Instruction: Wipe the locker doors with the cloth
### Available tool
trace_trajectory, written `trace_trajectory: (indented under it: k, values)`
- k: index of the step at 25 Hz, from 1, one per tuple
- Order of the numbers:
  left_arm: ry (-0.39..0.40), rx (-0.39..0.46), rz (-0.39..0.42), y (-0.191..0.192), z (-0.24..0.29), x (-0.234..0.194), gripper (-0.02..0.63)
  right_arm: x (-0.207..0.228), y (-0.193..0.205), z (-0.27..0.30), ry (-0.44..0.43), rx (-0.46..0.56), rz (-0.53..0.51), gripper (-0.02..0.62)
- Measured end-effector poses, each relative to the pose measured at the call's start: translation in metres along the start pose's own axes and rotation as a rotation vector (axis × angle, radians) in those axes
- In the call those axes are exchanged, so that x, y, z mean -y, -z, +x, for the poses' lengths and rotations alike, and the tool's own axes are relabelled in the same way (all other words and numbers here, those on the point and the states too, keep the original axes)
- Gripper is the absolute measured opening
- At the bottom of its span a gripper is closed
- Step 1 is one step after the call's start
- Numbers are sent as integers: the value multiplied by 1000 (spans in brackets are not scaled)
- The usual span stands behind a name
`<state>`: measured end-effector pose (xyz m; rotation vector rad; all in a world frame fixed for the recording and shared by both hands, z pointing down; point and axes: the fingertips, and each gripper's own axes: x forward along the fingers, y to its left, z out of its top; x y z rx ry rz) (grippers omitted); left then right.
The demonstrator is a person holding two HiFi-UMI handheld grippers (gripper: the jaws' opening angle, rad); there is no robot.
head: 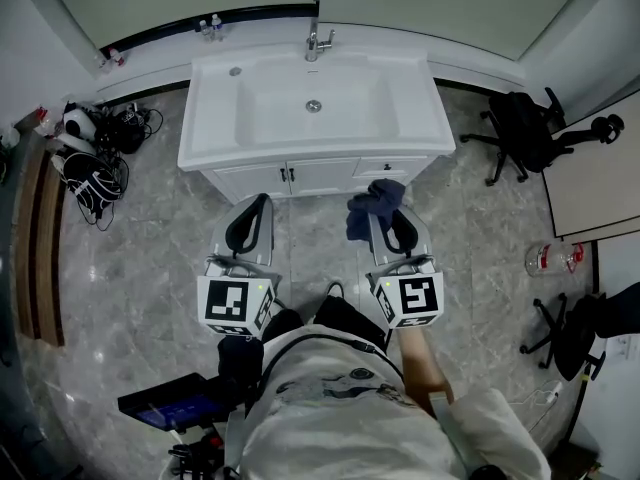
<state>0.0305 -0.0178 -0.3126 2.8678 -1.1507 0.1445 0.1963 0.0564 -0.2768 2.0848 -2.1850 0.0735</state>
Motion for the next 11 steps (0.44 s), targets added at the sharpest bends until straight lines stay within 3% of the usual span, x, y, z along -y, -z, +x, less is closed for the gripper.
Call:
trace_trajectory:
  k: [11]
  values:
    - [24, -4, -1, 1, 9, 3, 2, 2, 2, 4, 5, -11, -6, 92]
